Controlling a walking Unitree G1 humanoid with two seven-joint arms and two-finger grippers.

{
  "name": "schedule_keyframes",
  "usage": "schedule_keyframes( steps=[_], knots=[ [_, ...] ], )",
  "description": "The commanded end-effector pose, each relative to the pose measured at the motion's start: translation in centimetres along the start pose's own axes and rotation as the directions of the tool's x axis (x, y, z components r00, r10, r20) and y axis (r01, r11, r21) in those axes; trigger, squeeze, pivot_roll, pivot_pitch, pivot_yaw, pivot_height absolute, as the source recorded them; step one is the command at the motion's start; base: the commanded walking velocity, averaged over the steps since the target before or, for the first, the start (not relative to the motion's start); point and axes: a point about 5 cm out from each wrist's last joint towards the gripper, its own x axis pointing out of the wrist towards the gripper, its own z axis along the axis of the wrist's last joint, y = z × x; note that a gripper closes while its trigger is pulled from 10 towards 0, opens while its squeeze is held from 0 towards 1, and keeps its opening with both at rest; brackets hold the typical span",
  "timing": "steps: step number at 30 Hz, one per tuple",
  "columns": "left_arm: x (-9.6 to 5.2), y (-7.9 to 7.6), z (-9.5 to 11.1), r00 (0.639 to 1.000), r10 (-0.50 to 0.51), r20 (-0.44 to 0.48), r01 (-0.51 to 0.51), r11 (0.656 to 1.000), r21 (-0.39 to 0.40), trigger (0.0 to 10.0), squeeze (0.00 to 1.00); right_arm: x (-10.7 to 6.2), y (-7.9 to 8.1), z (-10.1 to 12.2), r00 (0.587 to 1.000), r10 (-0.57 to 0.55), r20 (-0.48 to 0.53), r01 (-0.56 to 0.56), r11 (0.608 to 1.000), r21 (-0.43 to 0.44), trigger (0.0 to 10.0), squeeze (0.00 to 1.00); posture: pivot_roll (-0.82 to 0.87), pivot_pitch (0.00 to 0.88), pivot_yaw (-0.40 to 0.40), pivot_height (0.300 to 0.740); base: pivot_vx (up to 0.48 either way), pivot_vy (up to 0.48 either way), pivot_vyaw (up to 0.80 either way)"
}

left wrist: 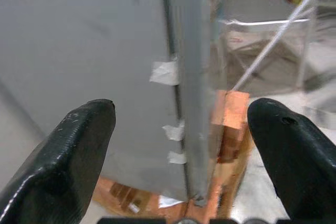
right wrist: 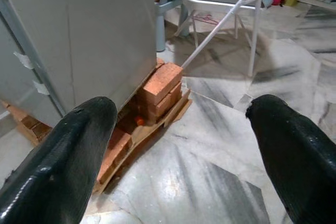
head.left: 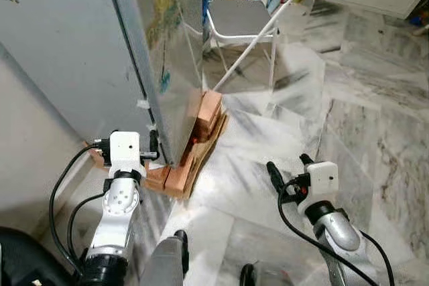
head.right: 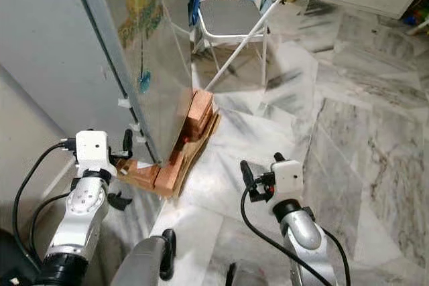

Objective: Restocking fridge

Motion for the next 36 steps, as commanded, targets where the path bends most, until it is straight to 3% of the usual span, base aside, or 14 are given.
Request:
schedule_keyframes(
  steps=[1,8,12,19,25,29,31,36],
  knots=[
    [-0.5,0.3,0.1,1.0,-0.015,0.008,0.015,1.0,0.006,10.0,0.0,-0.1,-0.5,0.2,1.0,-0.012,0.003,0.012,1.0,-0.01,10.0,0.0,0.05,0.148,-0.017,0.74,0.0,0.0,0.0],
    [-1.5,1.5,-0.3,1.0,0.011,-0.01,-0.011,1.0,0.008,10.0,0.0,1.1,-1.1,1.2,0.998,-0.048,0.037,0.048,0.999,-0.015,10.0,0.0,0.07,0.148,-0.023,0.74,0.0,0.275,0.0],
    [-1.7,1.5,-0.1,1.0,-0.003,0.004,0.003,1.0,0.023,10.0,0.0,1.8,-0.9,1.7,0.997,-0.049,0.056,0.05,0.999,-0.016,10.0,0.0,0.08,0.146,-0.025,0.74,0.06,0.436,0.0],
    [-1.7,0.4,0.5,0.996,-0.083,0.029,0.082,0.995,0.056,10.0,0.0,2.4,-0.8,2.1,0.995,-0.06,0.075,0.061,0.998,-0.014,10.0,0.0,0.07,0.143,-0.024,0.74,0.453,0.075,0.0],
    [-1.9,-0.7,0.4,0.986,-0.164,0.023,0.163,0.986,0.019,10.0,0.0,2.5,-0.8,2.0,0.995,-0.068,0.077,0.069,0.998,-0.013,10.0,0.0,0.07,0.141,-0.023,0.74,0.318,0.0,0.0],
    [-2.2,-1.7,0.6,0.967,-0.252,0.033,0.252,0.968,-0.003,10.0,0.0,2.6,-0.8,1.9,0.995,-0.069,0.075,0.07,0.997,-0.013,10.0,0.0,0.07,0.141,-0.025,0.74,0.0,0.0,0.0],
    [-2.8,-3.0,0.7,0.934,-0.356,0.028,0.356,0.934,-0.008,10.0,0.0,2.7,-0.8,1.8,0.995,-0.068,0.068,0.069,0.997,-0.017,10.0,0.0,0.08,0.14,-0.028,0.74,0.0,0.0,-0.3],
    [-2.8,-3.5,0.6,0.917,-0.397,0.026,0.397,0.918,-0.008,10.0,0.0,2.8,-0.8,1.8,0.996,-0.065,0.068,0.067,0.998,-0.021,10.0,0.0,0.08,0.14,-0.03,0.74,0.0,0.0,-0.76]
  ],
)
